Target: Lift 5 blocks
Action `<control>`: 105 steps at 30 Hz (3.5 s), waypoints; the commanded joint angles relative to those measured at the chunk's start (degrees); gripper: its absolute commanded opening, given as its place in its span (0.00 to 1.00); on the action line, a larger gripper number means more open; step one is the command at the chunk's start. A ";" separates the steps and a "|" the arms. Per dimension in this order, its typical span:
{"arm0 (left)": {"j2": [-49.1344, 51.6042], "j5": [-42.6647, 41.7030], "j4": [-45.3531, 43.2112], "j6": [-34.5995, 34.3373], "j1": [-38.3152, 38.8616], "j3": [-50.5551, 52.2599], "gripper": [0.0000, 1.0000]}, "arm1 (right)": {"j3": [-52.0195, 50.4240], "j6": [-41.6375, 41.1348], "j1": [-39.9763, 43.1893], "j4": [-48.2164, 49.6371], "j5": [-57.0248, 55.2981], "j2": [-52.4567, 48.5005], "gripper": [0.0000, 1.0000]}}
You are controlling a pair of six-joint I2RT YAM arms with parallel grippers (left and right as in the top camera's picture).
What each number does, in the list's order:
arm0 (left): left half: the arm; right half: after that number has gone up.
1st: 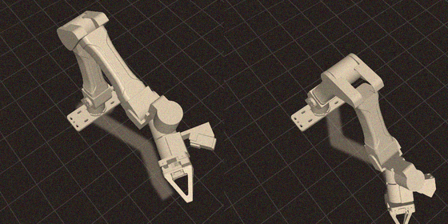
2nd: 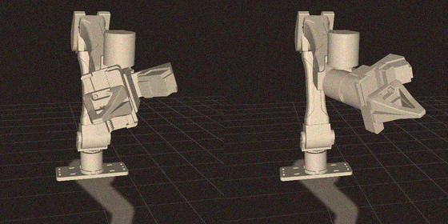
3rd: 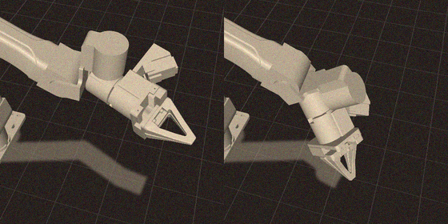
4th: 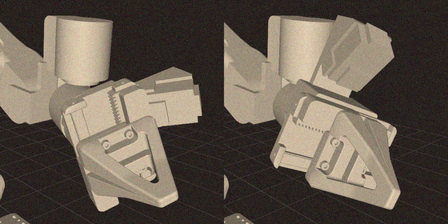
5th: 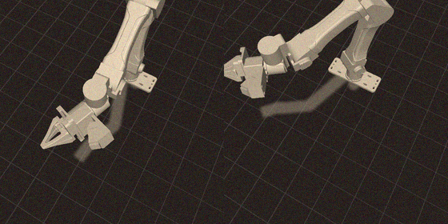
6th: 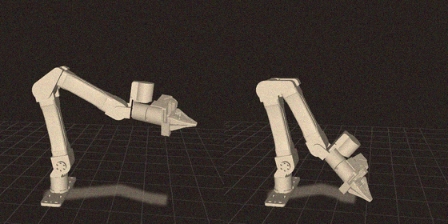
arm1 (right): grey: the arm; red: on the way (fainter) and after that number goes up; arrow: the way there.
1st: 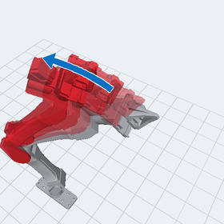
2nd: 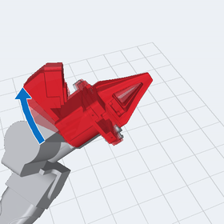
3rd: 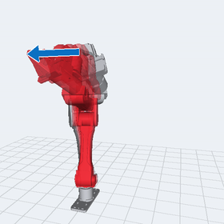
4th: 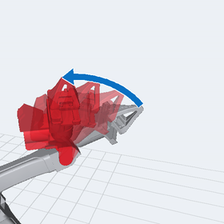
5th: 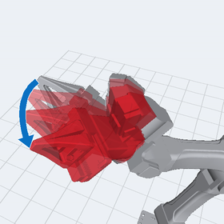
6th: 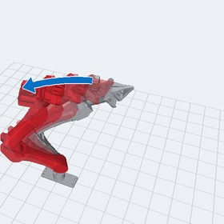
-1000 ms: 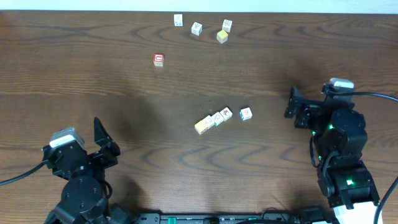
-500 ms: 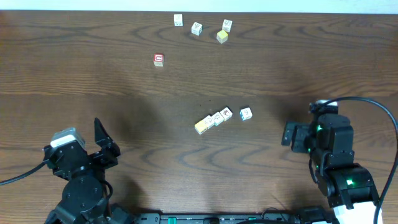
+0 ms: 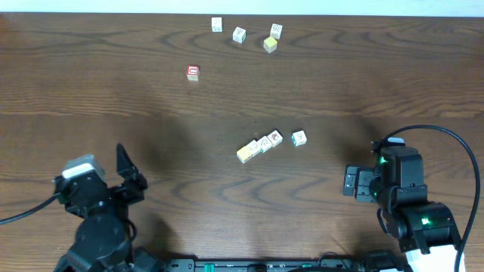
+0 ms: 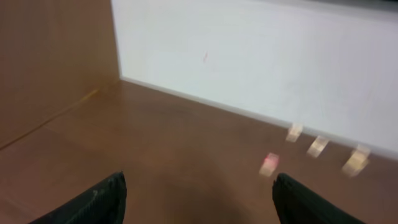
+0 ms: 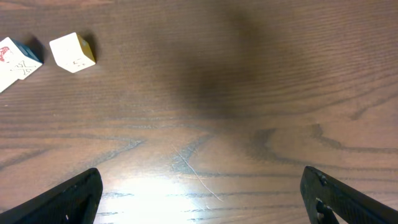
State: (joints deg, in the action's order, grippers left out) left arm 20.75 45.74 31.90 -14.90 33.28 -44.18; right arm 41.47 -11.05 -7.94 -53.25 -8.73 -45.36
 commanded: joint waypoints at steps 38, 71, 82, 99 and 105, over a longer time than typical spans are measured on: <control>-20.68 -42.71 -41.31 16.11 -34.71 43.98 0.76 | 0.52 0.61 0.37 -0.15 0.02 0.09 0.99; -20.46 -43.63 -27.80 5.38 -35.71 43.95 0.76 | 0.50 0.61 0.37 -0.15 0.02 0.09 0.99; -20.46 -43.63 -27.80 5.35 -35.71 43.95 0.76 | 0.52 0.61 0.37 -0.15 0.02 0.09 0.99; -20.46 -43.63 -27.80 5.38 -35.74 43.95 0.76 | -26.38 2.14 6.14 42.45 5.84 33.07 0.99; -20.46 -43.63 -27.80 5.38 -35.71 43.95 0.76 | -34.84 2.10 8.15 54.34 6.71 42.01 0.99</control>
State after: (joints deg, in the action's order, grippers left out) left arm 0.60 1.43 1.30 -9.21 -2.20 -0.93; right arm 8.71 -9.74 -0.80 -0.51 -4.01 -7.33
